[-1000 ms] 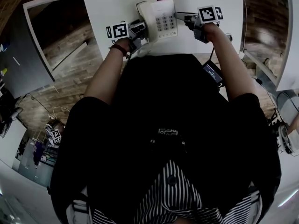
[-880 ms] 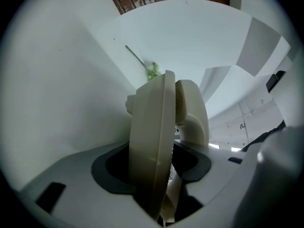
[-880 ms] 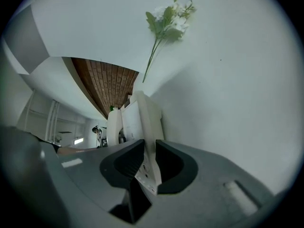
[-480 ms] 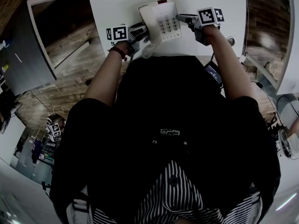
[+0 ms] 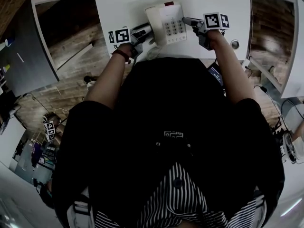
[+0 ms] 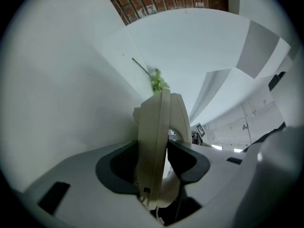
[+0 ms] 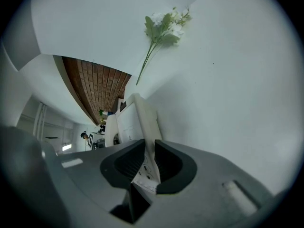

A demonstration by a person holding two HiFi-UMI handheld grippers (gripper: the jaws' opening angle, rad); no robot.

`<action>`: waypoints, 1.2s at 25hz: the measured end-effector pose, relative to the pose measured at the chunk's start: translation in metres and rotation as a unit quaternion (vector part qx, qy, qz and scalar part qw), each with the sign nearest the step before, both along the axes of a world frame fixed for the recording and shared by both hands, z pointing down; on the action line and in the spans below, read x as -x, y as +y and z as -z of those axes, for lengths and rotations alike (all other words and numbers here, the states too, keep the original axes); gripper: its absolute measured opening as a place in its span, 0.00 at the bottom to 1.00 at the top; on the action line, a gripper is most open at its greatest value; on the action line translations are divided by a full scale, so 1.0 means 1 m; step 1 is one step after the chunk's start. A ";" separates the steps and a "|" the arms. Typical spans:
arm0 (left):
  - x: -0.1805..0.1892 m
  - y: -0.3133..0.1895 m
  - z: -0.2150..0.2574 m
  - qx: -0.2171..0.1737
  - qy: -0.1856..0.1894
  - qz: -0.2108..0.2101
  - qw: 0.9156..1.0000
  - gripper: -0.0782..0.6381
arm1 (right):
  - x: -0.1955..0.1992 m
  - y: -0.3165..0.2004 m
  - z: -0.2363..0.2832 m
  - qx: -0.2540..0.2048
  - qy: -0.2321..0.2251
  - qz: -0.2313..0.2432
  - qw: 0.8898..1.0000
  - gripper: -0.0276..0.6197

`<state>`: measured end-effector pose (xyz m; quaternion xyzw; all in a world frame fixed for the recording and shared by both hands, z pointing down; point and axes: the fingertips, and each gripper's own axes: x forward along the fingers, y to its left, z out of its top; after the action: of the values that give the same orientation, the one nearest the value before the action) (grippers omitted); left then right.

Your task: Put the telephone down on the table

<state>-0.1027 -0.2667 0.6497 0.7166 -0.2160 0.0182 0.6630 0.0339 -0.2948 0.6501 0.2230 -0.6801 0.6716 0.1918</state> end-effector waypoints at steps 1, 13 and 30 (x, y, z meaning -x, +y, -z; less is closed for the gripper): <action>0.000 -0.002 0.000 -0.001 -0.001 -0.005 1.000 0.39 | 0.000 0.000 0.000 -0.001 0.005 -0.001 1.000 0.14; 0.018 -0.018 -0.007 -0.009 -0.044 -0.005 0.999 0.39 | -0.004 0.006 0.000 0.028 0.007 -0.050 0.998 0.13; 0.055 -0.024 0.085 -0.125 -0.101 0.031 0.987 0.15 | -0.025 -0.010 0.098 -0.089 0.004 -0.085 0.992 0.05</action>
<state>-0.1576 -0.2908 0.5648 0.7809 -0.3050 0.0428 0.5435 0.0587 -0.3048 0.5519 0.2988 -0.7147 0.6217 0.1160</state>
